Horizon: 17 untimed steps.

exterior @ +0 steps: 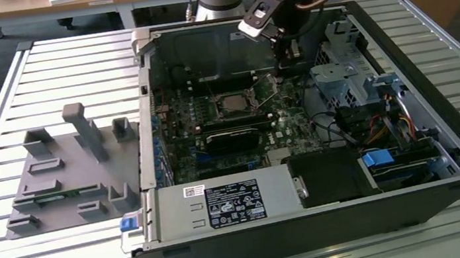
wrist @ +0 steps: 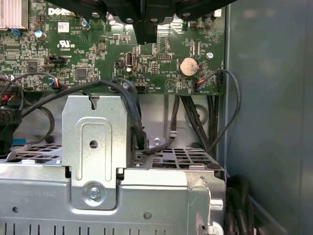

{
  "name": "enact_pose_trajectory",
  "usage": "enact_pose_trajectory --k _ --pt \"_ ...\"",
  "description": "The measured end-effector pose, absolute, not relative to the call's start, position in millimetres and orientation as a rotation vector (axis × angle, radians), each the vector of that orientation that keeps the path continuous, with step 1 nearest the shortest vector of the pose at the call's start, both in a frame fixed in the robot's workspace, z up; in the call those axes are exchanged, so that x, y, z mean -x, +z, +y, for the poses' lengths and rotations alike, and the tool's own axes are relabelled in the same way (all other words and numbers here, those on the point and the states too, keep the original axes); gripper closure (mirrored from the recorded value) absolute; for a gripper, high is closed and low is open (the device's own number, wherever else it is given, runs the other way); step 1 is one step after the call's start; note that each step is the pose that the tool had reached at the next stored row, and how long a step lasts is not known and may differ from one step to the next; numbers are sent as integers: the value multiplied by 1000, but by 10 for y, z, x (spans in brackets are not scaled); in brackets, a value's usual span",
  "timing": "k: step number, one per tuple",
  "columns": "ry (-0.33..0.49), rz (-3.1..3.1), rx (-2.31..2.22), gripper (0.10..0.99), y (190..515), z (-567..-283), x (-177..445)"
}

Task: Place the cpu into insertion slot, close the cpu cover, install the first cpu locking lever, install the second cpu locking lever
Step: 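Close the cpu cover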

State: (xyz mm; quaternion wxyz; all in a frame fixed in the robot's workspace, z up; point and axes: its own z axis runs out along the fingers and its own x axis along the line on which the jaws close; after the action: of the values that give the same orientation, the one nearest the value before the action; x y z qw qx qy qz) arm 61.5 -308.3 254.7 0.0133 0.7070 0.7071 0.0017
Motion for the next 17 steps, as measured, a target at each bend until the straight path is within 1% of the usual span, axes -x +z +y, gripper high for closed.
enact_pose_trajectory --k 17 --pt "-4 2207 -2207 980 2441 -3047 -694"
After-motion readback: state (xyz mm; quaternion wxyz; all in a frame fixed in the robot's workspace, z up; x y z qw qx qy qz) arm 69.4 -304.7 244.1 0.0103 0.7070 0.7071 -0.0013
